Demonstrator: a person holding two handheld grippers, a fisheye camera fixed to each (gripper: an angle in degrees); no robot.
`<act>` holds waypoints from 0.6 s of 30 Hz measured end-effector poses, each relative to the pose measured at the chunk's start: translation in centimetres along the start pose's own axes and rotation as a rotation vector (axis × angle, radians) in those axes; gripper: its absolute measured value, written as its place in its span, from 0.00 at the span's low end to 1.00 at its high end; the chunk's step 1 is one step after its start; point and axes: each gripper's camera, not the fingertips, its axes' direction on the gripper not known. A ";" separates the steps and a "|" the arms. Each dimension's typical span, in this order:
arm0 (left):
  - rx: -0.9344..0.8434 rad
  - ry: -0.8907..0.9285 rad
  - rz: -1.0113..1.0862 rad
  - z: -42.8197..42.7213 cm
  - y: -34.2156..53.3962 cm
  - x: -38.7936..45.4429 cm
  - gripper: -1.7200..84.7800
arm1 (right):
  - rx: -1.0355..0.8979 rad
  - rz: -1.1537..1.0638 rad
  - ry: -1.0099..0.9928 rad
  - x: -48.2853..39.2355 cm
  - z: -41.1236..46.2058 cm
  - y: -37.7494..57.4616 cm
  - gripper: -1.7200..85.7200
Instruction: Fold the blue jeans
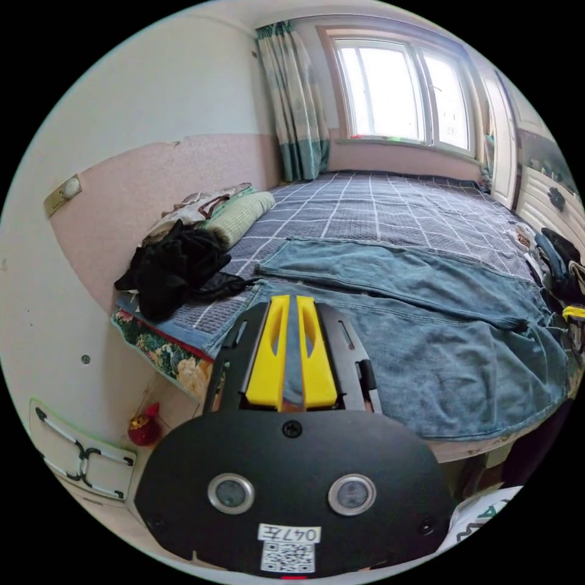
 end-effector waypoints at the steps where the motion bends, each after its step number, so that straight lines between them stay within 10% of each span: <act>1: 0.001 0.000 0.010 0.2 -0.6 1.1 0.02 | -0.007 -0.032 -0.045 0.4 0.5 -0.1 0.03; 9: -0.064 0.863 0.447 -2.1 -9.3 16.8 0.01 | -0.048 -0.253 -0.484 0.3 2.3 2.2 0.02; 16: -0.219 0.881 0.989 -0.3 -17.4 45.1 0.01 | -0.021 -0.316 -0.487 -2.4 -1.4 5.9 0.01; 18: -0.229 0.937 1.015 0.9 -17.9 49.9 0.01 | 0.038 -0.241 -0.204 -1.9 -3.3 6.0 0.01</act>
